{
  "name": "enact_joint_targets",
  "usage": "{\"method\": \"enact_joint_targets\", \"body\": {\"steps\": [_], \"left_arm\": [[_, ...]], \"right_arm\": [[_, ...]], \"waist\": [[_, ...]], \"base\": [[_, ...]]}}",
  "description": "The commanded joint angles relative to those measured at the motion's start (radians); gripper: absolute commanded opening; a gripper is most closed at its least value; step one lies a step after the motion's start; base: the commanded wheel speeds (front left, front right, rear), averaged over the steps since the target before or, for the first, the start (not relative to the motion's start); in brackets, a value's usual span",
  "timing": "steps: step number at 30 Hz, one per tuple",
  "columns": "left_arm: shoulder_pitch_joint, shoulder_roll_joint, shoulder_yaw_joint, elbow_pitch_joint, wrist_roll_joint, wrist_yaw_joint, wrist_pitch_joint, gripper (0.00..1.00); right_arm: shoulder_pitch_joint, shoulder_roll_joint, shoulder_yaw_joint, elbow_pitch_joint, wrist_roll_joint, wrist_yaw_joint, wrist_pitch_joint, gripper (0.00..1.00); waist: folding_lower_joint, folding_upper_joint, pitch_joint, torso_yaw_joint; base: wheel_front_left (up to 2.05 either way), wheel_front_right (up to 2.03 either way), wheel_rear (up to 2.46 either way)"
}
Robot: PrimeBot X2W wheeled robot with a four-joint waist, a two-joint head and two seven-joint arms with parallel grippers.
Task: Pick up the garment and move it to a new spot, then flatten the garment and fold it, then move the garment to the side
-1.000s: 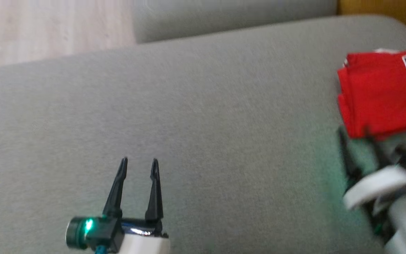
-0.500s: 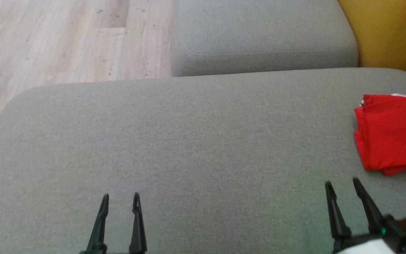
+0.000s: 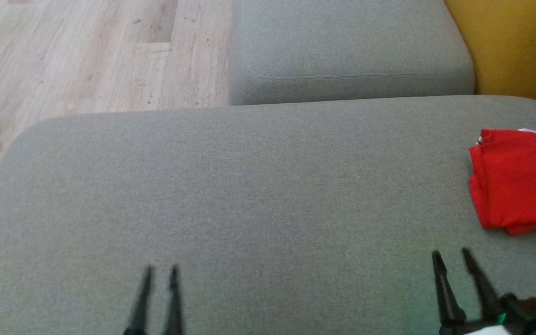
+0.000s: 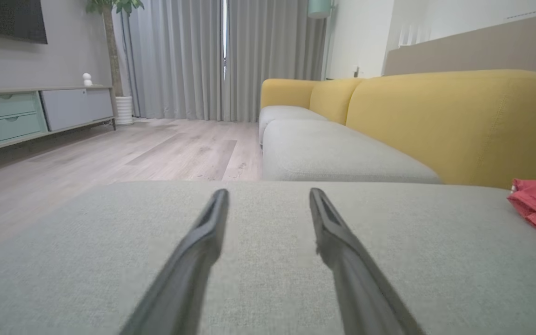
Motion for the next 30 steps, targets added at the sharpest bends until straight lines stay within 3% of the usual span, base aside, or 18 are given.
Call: {"method": "enact_joint_targets", "body": {"steps": [1, 30], "left_arm": [[0.000, 0.000, 0.000, -0.006, -0.001, 0.000, -0.001, 0.00], [-0.074, 0.017, 0.055, 0.075, -0.341, -0.059, 0.061, 0.00]], "right_arm": [[-0.001, 0.000, 0.000, -0.004, 0.001, 0.000, 0.000, 0.00], [-0.072, -0.004, -0.015, 0.053, 0.329, 0.001, 0.064, 0.00]], "waist": [[0.0000, 0.0000, 0.000, 0.000], [0.0000, 0.0000, 0.016, -0.010]], "base": [[0.00, 0.00, 0.00], [0.00, 0.00, 0.00]]}}
